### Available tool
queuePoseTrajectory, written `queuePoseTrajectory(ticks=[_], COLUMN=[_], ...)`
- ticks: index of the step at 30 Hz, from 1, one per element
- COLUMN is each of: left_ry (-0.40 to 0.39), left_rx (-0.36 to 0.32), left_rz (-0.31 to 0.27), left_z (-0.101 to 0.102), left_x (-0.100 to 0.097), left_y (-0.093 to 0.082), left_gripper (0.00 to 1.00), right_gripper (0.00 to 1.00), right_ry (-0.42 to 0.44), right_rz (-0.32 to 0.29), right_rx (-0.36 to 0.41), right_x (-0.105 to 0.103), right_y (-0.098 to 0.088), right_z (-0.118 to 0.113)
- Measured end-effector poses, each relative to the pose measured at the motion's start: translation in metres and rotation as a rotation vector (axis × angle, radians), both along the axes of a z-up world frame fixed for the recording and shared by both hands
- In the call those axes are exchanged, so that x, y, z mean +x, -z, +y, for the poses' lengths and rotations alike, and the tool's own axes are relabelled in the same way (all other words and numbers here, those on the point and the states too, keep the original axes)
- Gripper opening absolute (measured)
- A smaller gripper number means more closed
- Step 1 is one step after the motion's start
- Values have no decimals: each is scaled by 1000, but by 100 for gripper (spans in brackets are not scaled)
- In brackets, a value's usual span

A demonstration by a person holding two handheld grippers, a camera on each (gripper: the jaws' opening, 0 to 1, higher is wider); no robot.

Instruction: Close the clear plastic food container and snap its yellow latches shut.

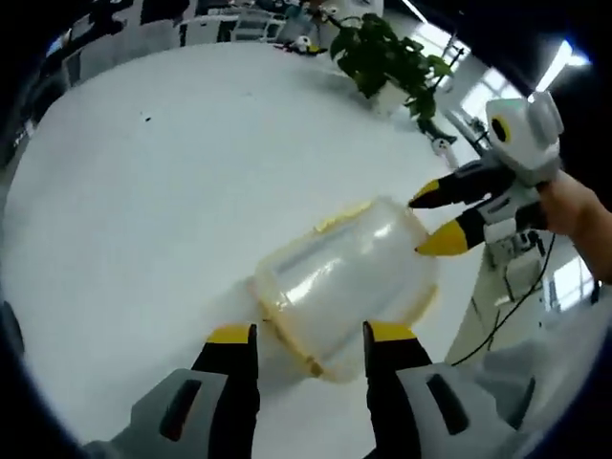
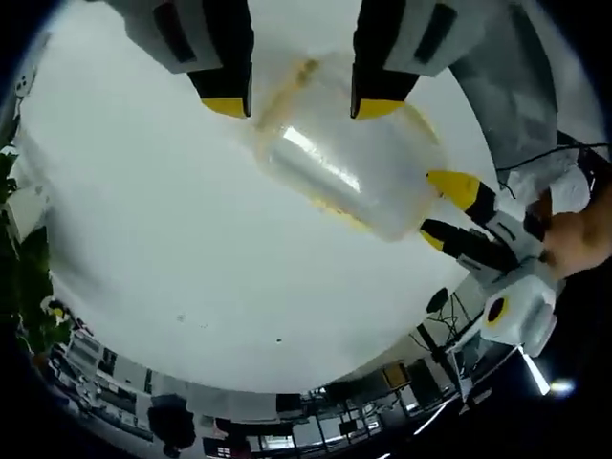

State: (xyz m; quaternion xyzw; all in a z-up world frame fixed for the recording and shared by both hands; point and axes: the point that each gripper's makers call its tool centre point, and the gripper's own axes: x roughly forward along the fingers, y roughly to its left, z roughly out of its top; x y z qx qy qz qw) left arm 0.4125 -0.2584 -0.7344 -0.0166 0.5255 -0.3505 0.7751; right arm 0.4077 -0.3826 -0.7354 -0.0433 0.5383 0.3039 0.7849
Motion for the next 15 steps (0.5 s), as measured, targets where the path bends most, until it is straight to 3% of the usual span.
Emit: queuePoseTrajectory(ticks=[3, 4, 12, 13, 14, 15], left_ry=[35, 16, -46, -66, -41, -136], left_rx=[69, 44, 38, 28, -52, -45], left_rz=[-39, -25, -26, -23, -29, 46], left_z=[3, 0, -2, -4, -18, -10], left_x=[1, 1, 1, 1, 3, -2], left_y=[3, 2, 2, 3, -1, -2], left_gripper=[43, 43, 41, 40, 39, 39], right_gripper=[39, 39, 38, 37, 37, 38], right_ry=[18, 20, 48, 48, 113, 52], right_rz=[3, 6, 16, 17, 20, 11], right_rx=[6, 2, -14, -16, -26, -34], right_x=[1, 1, -1, -1, 1, 0], right_y=[-1, -1, 1, 1, 2, 1], right_z=[2, 1, 5, 5, 5, 6])
